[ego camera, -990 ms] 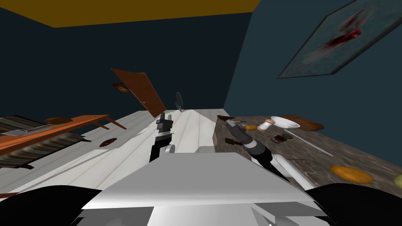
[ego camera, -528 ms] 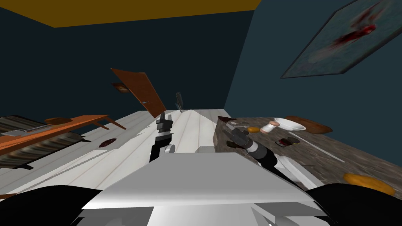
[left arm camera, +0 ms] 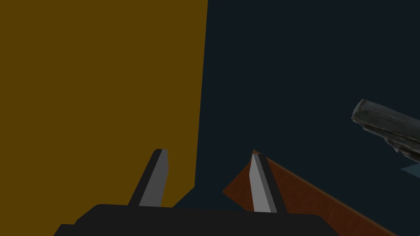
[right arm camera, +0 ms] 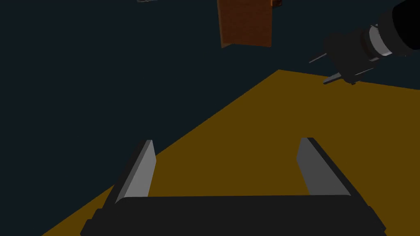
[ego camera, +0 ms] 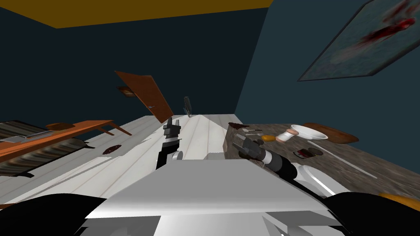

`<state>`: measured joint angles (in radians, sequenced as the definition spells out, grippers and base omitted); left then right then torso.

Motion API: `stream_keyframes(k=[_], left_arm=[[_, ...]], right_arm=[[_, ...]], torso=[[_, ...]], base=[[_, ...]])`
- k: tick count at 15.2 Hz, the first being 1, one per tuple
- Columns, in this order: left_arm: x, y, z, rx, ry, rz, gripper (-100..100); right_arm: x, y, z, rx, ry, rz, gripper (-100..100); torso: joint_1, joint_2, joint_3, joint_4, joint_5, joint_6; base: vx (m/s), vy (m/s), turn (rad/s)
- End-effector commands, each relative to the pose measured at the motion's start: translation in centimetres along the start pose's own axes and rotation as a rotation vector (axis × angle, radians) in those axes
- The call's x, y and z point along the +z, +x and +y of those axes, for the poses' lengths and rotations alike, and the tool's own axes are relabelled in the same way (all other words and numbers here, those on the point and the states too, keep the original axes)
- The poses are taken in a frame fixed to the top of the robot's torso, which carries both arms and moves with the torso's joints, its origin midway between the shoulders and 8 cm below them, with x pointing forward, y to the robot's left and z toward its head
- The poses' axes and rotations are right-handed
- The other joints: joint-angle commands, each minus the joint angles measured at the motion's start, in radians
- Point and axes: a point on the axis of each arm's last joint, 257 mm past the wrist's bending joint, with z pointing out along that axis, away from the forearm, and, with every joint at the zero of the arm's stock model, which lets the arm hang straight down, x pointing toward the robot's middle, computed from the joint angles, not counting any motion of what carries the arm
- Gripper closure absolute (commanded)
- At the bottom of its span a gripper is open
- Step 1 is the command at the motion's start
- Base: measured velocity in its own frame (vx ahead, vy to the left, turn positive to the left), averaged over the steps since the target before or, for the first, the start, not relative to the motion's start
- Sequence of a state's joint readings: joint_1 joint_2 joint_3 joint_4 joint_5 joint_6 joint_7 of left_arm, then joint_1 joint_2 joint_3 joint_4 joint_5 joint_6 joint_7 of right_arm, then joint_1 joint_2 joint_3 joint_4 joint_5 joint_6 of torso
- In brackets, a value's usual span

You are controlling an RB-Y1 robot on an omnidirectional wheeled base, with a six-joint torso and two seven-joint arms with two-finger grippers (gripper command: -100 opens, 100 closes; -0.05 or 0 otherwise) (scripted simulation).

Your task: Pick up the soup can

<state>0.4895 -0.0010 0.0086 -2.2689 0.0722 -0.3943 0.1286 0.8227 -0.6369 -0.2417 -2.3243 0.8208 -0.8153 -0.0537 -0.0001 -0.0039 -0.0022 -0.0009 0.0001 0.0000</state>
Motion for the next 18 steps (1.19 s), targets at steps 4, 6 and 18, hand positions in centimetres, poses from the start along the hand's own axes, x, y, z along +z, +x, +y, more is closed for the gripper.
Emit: stream_keyframes(k=[4, 6, 18], left_arm=[[0.0, 0.0, 0.0, 0.000, 0.000, 0.000, 0], [0.0, 0.0, 0.0, 0.000, 0.000, 0.000, 0], [0.0, 0.0, 0.0, 0.000, 0.000, 0.000, 0]], right_arm=[[-1.6, 3.4, 0.3, -0.098, -0.032, 0.157, -100], [-1.7, 3.8, 0.2, -0.114, -0.032, 0.175, -100], [-7.8, 10.8, 0.0, -0.313, -0.133, 0.544, -100]], torso=[[0.000, 0.000, 0.000, 0.000, 0.000, 0.000], [0.000, -0.001, -0.001, 0.000, 0.000, 0.000], [0.000, -0.001, 0.000, 0.000, 0.000, 0.000]], base=[[0.064, 0.001, 0.016], [0.054, -0.001, 0.002], [0.061, -0.002, 0.013]])
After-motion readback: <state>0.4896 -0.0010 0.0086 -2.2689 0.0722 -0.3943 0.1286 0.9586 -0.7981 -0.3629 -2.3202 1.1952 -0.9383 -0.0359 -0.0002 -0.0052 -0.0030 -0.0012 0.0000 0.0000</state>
